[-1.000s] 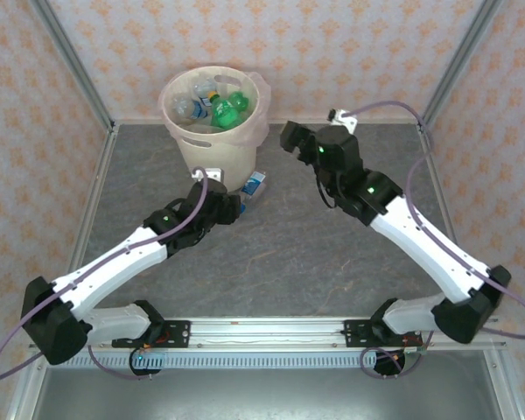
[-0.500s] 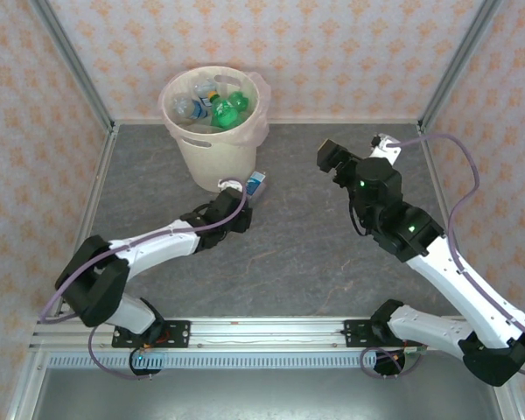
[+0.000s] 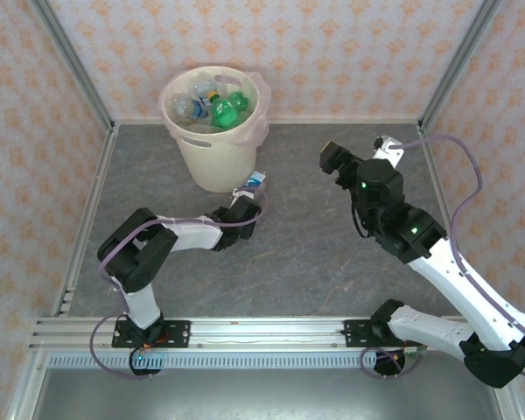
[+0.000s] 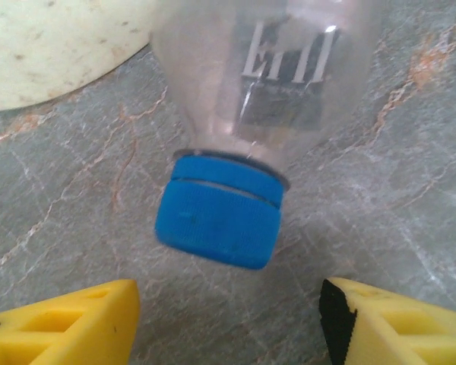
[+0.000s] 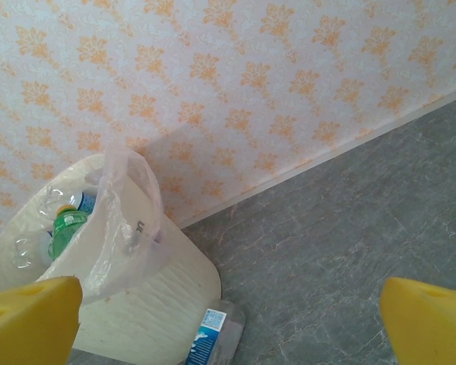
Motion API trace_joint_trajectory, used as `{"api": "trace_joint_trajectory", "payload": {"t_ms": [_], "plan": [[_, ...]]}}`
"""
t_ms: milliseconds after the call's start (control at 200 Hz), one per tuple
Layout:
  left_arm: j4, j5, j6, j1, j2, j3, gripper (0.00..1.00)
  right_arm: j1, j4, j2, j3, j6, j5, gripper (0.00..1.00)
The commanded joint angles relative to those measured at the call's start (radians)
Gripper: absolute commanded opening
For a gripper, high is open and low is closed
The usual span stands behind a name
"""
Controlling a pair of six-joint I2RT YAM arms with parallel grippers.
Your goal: Put the plastic bottles in the bin
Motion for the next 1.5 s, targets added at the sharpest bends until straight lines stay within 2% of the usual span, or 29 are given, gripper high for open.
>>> {"api": "trace_joint_trajectory", "payload": {"t_ms": [0,205,270,335,420,486,621,846,1231,1492], "plan": [[0.054,-0.052,0.034,-0.006,0.035,0.040,0.66,-0.005,-0.017,-0.016,-0.001,0.017,0.028,1.00],[0.047,-0.076,0.069,-0.006,0.091,0.096,0.65,-0.006,-0.012,-0.014,-0.012,0.021,0.023,1.00],[0.039,-0.067,0.074,-0.006,0.103,0.113,0.58,-0.005,-0.012,-0.013,-0.015,0.024,0.021,1.00],[0.036,-0.058,0.071,-0.006,0.099,0.120,0.56,-0.006,-0.012,-0.014,-0.019,0.025,0.022,1.00],[0.038,-0.046,0.071,-0.006,0.085,0.120,0.44,-0.006,-0.011,-0.014,-0.026,0.030,0.022,1.00],[0.033,-0.043,0.070,-0.006,0.076,0.120,0.42,-0.006,-0.010,-0.013,-0.032,0.033,0.022,1.00],[0.014,-0.031,0.065,-0.008,0.048,0.120,0.30,-0.007,0.002,-0.013,-0.044,0.038,0.016,1.00],[-0.018,-0.015,0.050,-0.038,-0.038,0.107,0.29,-0.006,0.020,0.007,-0.040,0.033,0.002,1.00],[-0.111,-0.062,0.003,-0.155,-0.245,0.145,0.27,-0.007,0.042,0.028,-0.040,0.028,-0.013,1.00],[-0.136,-0.082,-0.062,-0.157,-0.421,0.203,0.26,-0.007,0.069,0.046,-0.046,0.026,-0.032,1.00]]}}
